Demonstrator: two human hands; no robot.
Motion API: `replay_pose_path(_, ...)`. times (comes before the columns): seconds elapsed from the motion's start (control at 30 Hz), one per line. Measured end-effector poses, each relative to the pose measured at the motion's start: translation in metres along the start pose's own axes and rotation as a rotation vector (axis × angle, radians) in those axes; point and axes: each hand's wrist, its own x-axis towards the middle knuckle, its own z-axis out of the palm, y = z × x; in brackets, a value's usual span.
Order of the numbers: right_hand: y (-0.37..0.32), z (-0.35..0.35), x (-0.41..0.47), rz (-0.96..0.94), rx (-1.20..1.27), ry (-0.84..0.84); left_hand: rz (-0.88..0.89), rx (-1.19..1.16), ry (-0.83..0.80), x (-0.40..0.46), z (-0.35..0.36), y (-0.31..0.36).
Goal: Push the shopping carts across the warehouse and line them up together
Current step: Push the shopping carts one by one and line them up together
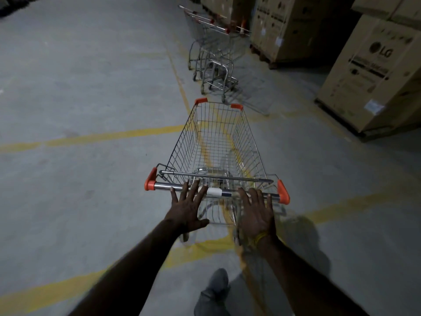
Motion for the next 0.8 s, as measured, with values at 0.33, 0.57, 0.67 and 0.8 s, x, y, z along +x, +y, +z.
replay_pose_path(0.33, -0.021, -0.002, 0.162, -0.090, 0.010, 0.005, -0.017, 0.056, -0.038, 0.150, -0.041, -0.086)
replay_pose_path(0.57, -0.033, 0.000, 0.273, -0.110, 0.027, 0.005, 0.000, 0.058, -0.097, 0.254, -0.076, -0.139)
replay_pose_path(0.67, -0.041, 0.000, 0.319, -0.088, 0.022, 0.008, 0.013, 0.049, -0.096, 0.298, -0.086, -0.160)
replay_pose_path(0.8, -0.055, 0.004, 0.383, -0.037, -0.008, 0.013, 0.031, 0.049, -0.074, 0.358, -0.094, -0.192)
